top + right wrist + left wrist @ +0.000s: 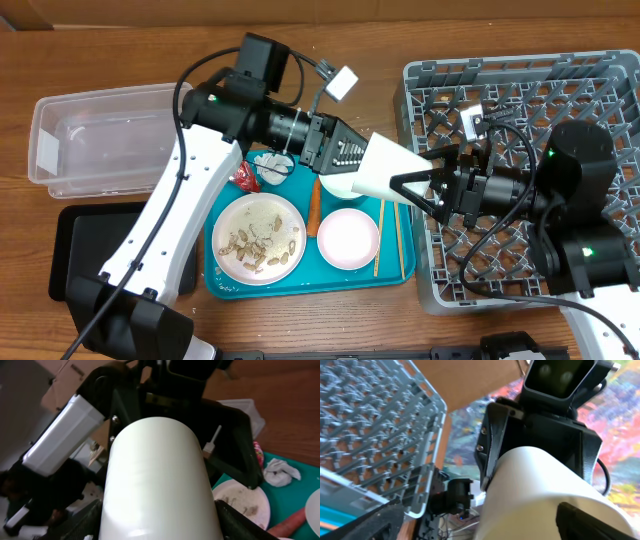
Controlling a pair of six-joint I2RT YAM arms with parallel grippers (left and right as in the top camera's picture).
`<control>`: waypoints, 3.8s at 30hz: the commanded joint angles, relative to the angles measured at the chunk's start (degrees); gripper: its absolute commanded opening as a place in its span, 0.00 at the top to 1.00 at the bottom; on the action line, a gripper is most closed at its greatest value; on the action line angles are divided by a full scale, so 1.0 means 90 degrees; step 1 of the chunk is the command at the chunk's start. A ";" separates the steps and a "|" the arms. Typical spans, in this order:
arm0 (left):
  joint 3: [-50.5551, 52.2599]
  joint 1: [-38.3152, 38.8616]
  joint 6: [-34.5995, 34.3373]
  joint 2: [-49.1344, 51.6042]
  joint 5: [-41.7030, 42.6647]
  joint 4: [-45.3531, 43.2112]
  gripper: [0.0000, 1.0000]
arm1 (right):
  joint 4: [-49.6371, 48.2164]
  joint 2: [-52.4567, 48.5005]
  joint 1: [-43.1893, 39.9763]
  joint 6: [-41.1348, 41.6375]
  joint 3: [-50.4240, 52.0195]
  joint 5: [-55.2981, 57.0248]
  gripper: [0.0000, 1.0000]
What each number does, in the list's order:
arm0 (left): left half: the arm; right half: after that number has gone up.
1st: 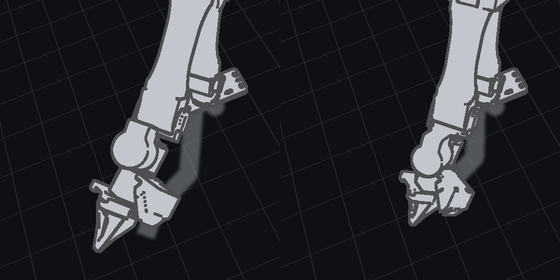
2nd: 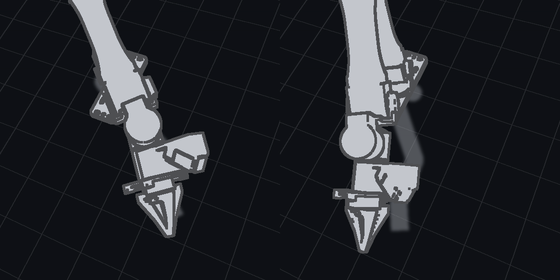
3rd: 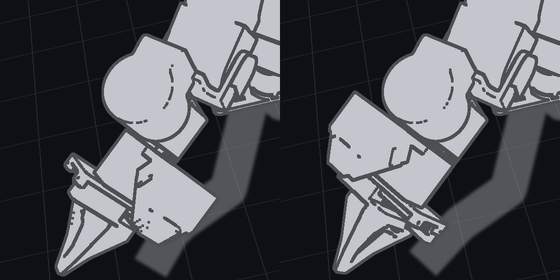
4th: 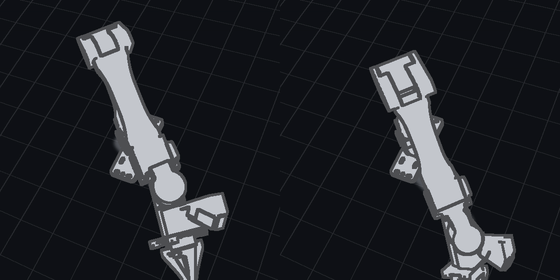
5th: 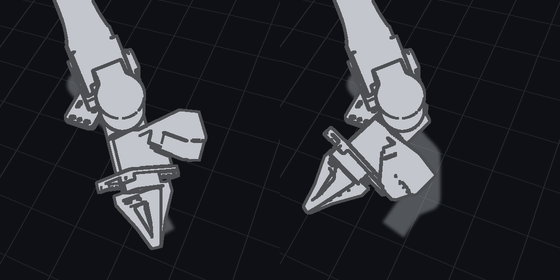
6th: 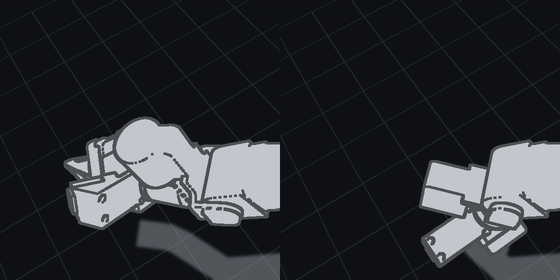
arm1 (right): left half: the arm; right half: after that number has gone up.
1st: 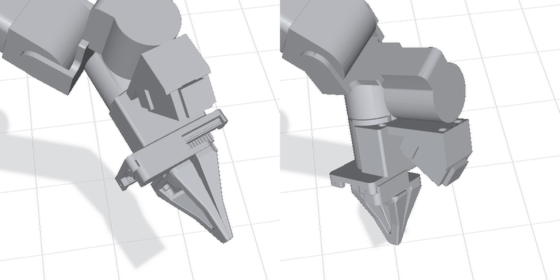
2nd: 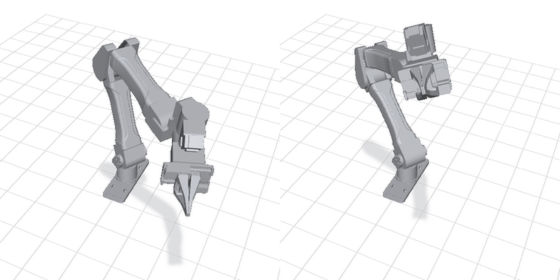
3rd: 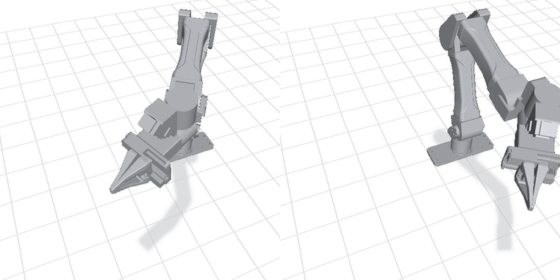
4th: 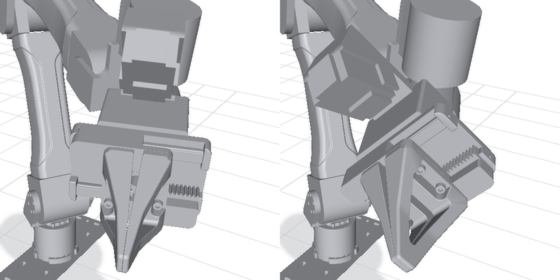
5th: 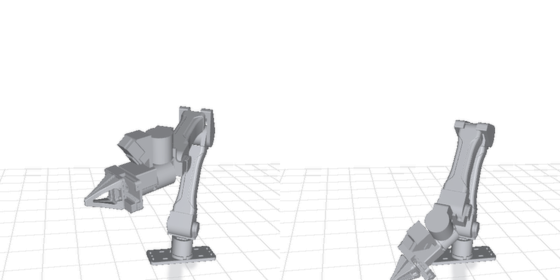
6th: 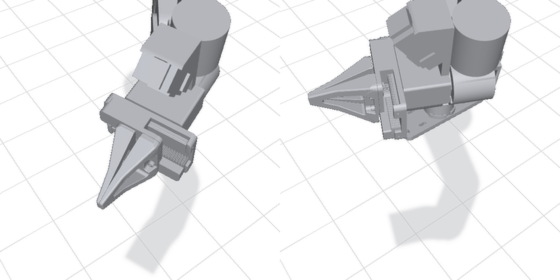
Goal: Sort waste into correct bins and load items into the dishwasher
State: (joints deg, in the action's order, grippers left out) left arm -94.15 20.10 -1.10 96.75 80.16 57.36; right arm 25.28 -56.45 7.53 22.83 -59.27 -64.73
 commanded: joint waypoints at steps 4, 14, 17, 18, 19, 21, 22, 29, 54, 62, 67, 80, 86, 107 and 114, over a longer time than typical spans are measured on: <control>-0.0063 -0.0709 -0.0403 -0.0100 -0.0165 0.0000 0.00 | 0.1078 0.0695 -0.0500 -0.0007 -0.0153 0.1790 0.53; -0.0063 -0.1243 -0.0367 -0.0163 -0.0143 0.0345 0.00 | 0.4454 0.0794 -0.2824 -0.0374 -0.0680 0.5076 0.52; -0.0063 -0.1185 -0.0323 -0.0294 -0.0646 0.0384 0.00 | 0.5039 0.0576 -0.3259 -0.0469 -0.0680 0.5746 0.52; -0.0063 -0.1163 -0.0323 -0.0357 -0.0906 0.0406 0.00 | 0.5187 0.0461 -0.3334 -0.0483 -0.0678 0.5853 0.52; -0.0063 -0.1139 -0.0328 -0.0427 -0.1185 0.0425 0.00 | 0.5277 0.0338 -0.3373 -0.0580 -0.0678 0.5855 0.52; -0.0063 -0.1110 -0.0333 -0.0588 -0.1712 0.0461 0.00 | 0.5370 0.0078 -0.3381 -0.0624 -0.0678 0.5853 0.53; -0.0063 -0.1098 -0.0364 -0.0675 -0.1926 0.0466 0.00 | 0.5404 -0.0056 -0.3371 -0.0687 -0.0678 0.5787 0.53; -0.0063 -0.1098 -0.0478 -0.1375 -0.3211 0.0629 0.00 | 0.5778 -0.0758 -0.2934 -0.1263 -0.0673 0.5183 0.54; -0.0058 0.0272 -0.0459 -0.1775 -0.7274 0.1727 0.00 | 0.5090 -0.1763 -0.0131 -0.0187 -0.1457 0.6683 0.27; -0.0056 0.0991 -0.0988 -0.1605 -0.8262 0.1841 0.00 | 0.5557 -0.1336 -0.0129 -0.0245 -0.1957 0.6761 0.16; -0.0058 0.0986 -0.1047 -0.1608 -0.8267 0.1787 0.00 | 0.5731 -0.1649 -0.0129 -0.0243 -0.1957 0.6880 0.19; 0.0039 0.0984 -0.1030 -0.0651 -0.8697 0.1515 0.06 | 0.5486 -0.0070 -0.0129 0.0141 -0.2353 0.6737 0.11; 0.0046 0.0996 -0.1268 0.0675 -0.8694 0.0687 0.20 | 0.5714 0.0384 -0.0129 0.0141 -0.2353 0.6737 0.10; -0.1178 -0.0248 -0.2278 -0.0457 -0.9131 0.2390 0.27 | 0.5853 -0.1469 0.1452 -0.0673 -0.1877 0.5855 0.26; -0.1236 -0.1518 -0.2475 -0.1982 -0.9073 0.3291 0.06 | 0.5719 -0.3337 0.2633 0.0321 -0.1868 0.6569 0.29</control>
State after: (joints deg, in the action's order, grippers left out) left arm -104.88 9.02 -21.74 81.60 -1.50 85.41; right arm 77.30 -81.97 29.34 20.93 -76.42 -9.58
